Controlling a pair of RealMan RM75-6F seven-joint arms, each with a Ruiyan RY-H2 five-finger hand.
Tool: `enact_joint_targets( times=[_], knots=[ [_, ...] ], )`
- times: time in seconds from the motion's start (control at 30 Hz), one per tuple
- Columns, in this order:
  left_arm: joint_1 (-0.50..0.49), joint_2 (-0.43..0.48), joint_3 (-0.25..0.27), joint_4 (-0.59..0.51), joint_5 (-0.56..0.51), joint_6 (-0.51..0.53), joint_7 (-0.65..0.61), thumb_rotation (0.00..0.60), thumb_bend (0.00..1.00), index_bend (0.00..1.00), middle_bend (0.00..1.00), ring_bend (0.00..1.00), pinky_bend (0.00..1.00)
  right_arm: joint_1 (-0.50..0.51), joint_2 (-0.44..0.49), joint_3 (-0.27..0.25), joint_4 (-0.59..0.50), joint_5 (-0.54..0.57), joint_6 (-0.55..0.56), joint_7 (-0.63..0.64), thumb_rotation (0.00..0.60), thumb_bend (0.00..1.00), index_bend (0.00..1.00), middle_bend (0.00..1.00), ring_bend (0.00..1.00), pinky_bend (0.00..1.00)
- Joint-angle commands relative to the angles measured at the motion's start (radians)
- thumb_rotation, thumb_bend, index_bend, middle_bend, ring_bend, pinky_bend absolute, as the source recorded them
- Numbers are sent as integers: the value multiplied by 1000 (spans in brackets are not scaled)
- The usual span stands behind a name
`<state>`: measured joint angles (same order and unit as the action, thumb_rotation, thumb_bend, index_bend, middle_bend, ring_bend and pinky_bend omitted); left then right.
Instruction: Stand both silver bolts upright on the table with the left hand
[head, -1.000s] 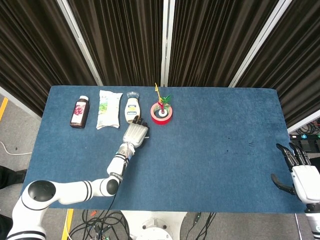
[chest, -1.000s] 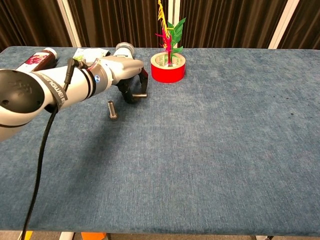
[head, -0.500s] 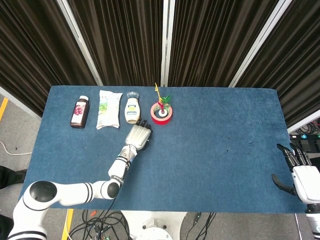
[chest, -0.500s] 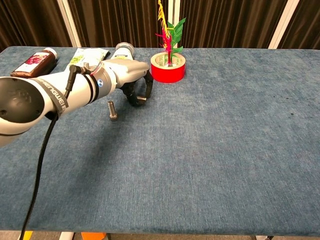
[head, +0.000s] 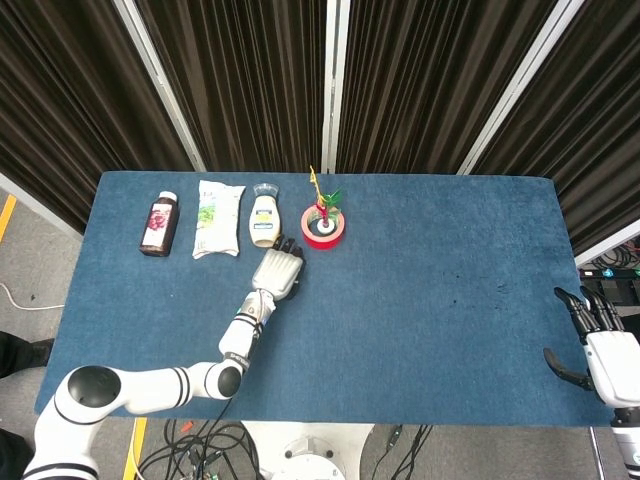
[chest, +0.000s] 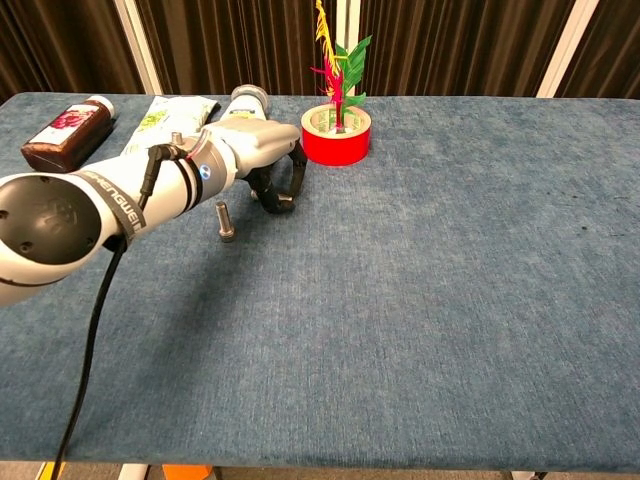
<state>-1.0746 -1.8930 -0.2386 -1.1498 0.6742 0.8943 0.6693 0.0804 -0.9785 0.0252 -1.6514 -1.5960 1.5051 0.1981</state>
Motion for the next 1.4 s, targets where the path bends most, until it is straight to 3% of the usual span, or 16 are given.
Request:
enact_joint_targets(
  times=[0.03, 0.43, 0.93, 1.4],
  knots=[
    [2, -4, -1, 5, 3, 1, 0, 600, 344, 507, 208, 52, 0, 0, 0, 0, 1, 0, 0, 0, 600, 228, 60, 154, 0, 0],
    [12, -23, -10, 40, 17, -5, -14, 600, 364, 529, 216, 52, 0, 0, 1, 1, 0, 1, -2, 0, 600, 228, 60, 158, 0, 0],
    [53, 56, -82, -77, 6, -29, -141, 600, 382, 533, 217, 52, 0, -2, 0, 1, -1, -7, 6, 0, 600, 228, 60, 158, 0, 0],
    [65, 78, -96, -90, -13, -57, -230, 600, 380, 528, 217, 52, 0, -4, 2, 1, -8, -10, 9, -7, 600, 228, 60, 158, 0, 0]
  ],
)
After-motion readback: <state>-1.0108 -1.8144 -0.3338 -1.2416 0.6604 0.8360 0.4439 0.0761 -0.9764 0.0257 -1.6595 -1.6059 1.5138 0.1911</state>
